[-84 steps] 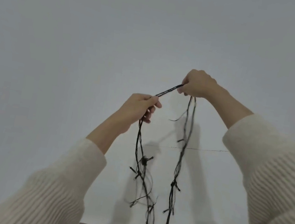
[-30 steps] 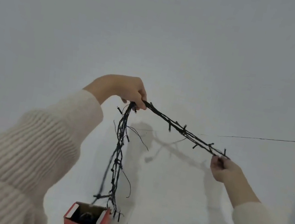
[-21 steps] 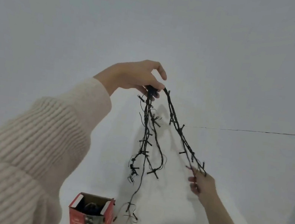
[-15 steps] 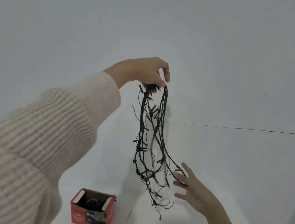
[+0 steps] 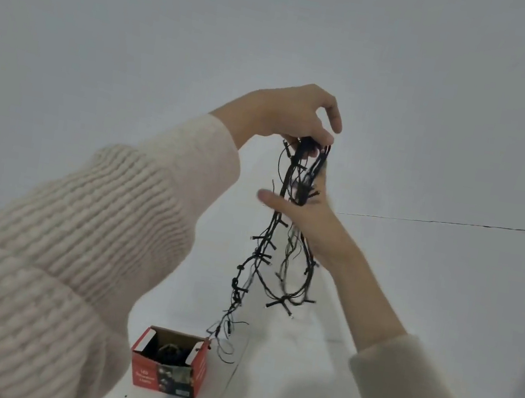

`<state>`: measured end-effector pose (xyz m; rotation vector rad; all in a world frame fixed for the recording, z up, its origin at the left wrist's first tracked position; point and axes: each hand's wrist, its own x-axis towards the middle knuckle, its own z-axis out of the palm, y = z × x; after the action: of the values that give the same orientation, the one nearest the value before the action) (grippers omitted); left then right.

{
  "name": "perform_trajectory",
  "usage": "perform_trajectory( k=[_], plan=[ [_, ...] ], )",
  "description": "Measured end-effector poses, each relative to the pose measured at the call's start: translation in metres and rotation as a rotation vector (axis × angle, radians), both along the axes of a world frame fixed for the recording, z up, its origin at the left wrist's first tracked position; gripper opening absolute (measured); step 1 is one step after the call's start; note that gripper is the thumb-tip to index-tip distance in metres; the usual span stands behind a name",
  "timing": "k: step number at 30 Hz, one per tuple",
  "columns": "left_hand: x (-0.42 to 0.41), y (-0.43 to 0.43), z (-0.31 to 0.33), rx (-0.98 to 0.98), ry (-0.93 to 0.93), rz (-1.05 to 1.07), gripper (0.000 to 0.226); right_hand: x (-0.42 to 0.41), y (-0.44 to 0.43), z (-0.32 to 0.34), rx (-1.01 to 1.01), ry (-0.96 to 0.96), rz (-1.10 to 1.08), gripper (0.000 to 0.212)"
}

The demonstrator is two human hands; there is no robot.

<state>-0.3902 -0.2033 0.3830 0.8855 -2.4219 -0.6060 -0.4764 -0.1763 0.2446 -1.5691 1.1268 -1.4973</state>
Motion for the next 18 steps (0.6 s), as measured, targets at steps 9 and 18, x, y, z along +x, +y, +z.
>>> perform_trajectory(
  k=[9,18],
  plan=[
    [0.062,-0.012,-0.014,0.197,0.395,0.128,0.024,-0.002,-0.021,-0.062,0.216,0.117,-0.182,0.031],
    [0.141,-0.030,-0.134,0.661,0.864,0.368,0.024,-0.036,-0.020,-0.031,0.095,0.752,-0.483,0.030]
  ],
)
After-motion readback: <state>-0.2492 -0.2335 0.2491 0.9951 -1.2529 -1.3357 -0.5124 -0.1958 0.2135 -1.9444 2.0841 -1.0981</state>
